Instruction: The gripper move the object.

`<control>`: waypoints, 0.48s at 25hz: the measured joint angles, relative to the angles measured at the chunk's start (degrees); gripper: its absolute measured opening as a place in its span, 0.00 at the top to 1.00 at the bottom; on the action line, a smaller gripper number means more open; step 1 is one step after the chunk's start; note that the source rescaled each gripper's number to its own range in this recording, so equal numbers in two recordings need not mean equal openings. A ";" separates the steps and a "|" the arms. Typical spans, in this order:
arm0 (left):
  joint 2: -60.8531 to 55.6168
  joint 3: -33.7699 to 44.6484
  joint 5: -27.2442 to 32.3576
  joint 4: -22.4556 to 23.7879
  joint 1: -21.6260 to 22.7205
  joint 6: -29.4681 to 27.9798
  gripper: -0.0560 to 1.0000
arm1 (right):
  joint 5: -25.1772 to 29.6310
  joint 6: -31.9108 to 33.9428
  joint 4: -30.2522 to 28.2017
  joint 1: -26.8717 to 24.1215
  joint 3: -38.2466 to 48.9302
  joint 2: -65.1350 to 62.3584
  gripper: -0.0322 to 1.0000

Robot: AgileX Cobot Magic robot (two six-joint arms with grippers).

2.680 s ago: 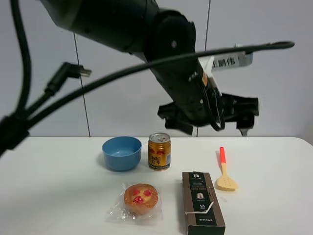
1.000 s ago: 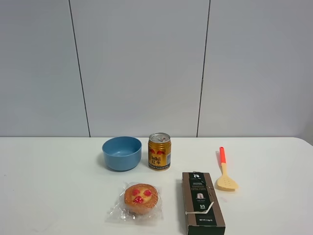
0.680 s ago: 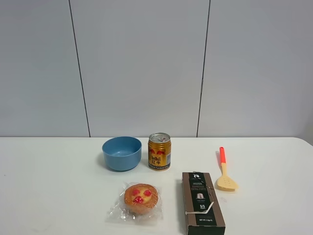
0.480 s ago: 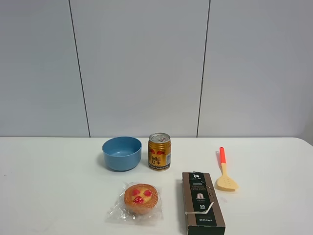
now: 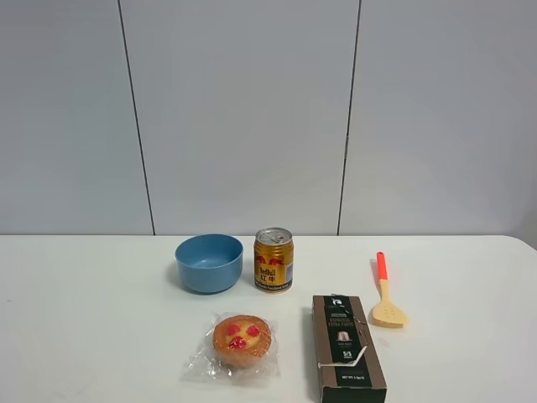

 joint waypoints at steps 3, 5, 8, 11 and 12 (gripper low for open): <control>0.00 0.00 0.00 -0.34 0.00 0.41 0.01 | 0.00 0.00 0.00 0.00 0.00 0.00 0.00; 0.00 0.00 0.00 -0.34 0.00 0.84 0.01 | 0.00 0.00 0.00 0.00 0.00 0.00 0.00; -1.07 0.00 0.00 -0.34 0.00 0.84 0.01 | 0.00 0.00 0.00 0.00 0.00 0.00 0.00; -3.56 0.00 0.00 -0.29 0.11 0.84 0.00 | 0.00 0.00 0.00 0.00 0.00 0.00 0.00; -3.86 0.00 0.00 -0.29 0.11 0.84 0.00 | 0.00 0.00 0.00 0.00 0.00 0.00 0.00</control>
